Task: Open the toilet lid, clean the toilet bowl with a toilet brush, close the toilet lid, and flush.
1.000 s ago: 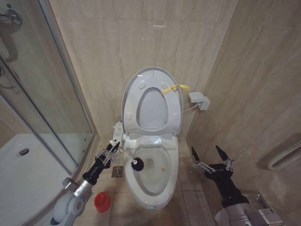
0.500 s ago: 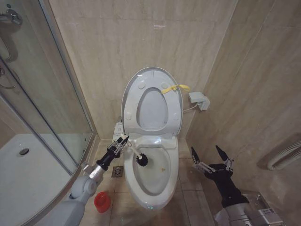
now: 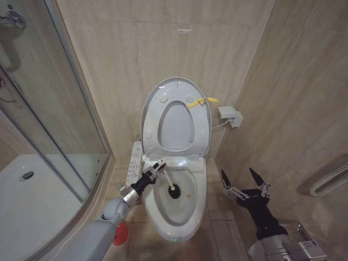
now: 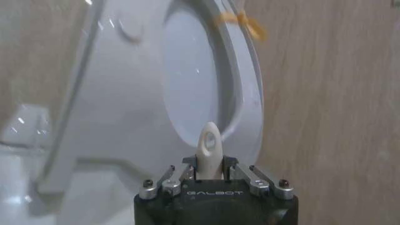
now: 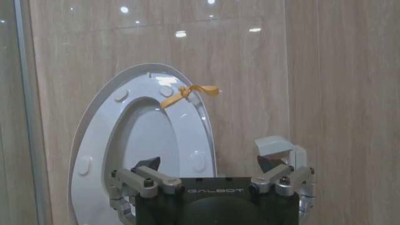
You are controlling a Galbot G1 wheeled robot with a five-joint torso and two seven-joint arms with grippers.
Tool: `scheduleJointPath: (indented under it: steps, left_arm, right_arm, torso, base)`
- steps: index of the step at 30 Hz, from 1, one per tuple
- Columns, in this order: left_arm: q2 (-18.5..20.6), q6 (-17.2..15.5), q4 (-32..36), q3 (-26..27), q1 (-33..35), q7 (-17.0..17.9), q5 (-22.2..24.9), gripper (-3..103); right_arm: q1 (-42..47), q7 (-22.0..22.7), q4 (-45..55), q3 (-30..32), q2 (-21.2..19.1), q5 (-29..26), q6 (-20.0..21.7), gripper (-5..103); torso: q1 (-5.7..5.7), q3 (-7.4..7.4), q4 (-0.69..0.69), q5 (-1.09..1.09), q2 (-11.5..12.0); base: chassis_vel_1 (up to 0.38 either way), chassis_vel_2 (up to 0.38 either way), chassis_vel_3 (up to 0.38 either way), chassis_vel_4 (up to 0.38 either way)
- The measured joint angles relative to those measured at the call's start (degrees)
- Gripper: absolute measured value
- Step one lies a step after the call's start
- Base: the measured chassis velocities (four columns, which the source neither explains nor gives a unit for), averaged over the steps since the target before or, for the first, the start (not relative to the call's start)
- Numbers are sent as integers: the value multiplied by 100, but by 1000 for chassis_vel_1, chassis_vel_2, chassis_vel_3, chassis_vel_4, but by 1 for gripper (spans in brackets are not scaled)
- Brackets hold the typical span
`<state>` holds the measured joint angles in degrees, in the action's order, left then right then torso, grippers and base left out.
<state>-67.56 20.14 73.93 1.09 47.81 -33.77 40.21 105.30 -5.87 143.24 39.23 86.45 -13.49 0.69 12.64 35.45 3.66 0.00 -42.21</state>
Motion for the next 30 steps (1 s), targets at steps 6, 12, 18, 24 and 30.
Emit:
scheduleJointPath:
  steps: [6, 12, 18, 24, 30]
  left_arm:
    - [-119, 129, -435, -259, -238, -77, -234, 26]
    - [-268, 301, -947, -441, -556, -192, -492, 26]
    - [-483, 442, -1078, -370, -652, -98, -422, 26]
    - [-666, 394, -846, -274, -599, 81, -130, 26]
    - [-875, 439, -1017, -235, -502, 149, -31, 26]
  right_arm:
    - [0, 0, 0, 0, 0, 0, 0, 100]
    - [0, 0, 0, 0, 0, 0, 0, 100]
    - [0, 0, 0, 0, 0, 0, 0, 100]
    - [0, 0, 0, 0, 0, 0, 0, 100]
    - [0, 0, 0, 0, 0, 0, 0, 100]
  torso:
    - [0, 0, 0, 0, 0]
    - [0, 0, 0, 0, 0]
    - [0, 0, -1, 0, 0]
    - [0, 0, 1, 1, -1]
    - [0, 0, 0, 1, 0]
  base:
    - [0, 0, 0, 0]
    - [0, 0, 0, 0]
    - [0, 0, 0, 0]
    - [0, 0, 0, 0]
    - [0, 0, 0, 0]
